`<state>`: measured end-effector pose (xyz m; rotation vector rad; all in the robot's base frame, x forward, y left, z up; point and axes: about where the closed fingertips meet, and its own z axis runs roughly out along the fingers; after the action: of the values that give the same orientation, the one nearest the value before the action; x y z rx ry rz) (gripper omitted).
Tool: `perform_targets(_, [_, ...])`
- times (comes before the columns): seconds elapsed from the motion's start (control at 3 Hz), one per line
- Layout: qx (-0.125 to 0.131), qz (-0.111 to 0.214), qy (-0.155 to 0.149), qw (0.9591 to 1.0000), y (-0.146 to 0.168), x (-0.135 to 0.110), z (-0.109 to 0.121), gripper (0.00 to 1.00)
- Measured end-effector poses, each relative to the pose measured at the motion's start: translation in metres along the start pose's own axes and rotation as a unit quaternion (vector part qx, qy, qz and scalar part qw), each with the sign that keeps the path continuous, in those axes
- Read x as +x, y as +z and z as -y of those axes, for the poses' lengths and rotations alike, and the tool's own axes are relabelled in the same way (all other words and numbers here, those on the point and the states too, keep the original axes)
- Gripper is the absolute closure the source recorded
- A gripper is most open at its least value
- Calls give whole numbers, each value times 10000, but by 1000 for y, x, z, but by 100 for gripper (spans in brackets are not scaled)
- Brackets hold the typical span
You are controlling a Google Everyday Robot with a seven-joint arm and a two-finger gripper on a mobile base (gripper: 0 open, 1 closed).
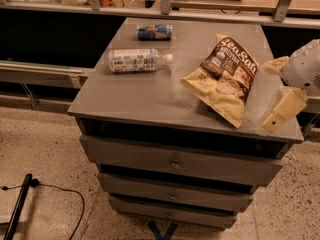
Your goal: Pick brown chip bag
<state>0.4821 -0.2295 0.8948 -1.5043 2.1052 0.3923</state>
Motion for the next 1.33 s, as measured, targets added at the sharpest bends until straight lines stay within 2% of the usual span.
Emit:
perform_targets(0.33, [267,195,285,9990,16,9,19,0])
perform_targets(0.67, [719,590,900,9916,20,15,32,0])
perform_targets(1.0, [1232,1074,1569,9740,15,21,48,0])
perform_targets(1.33, [1557,1296,1866,9613,12,26,59,0])
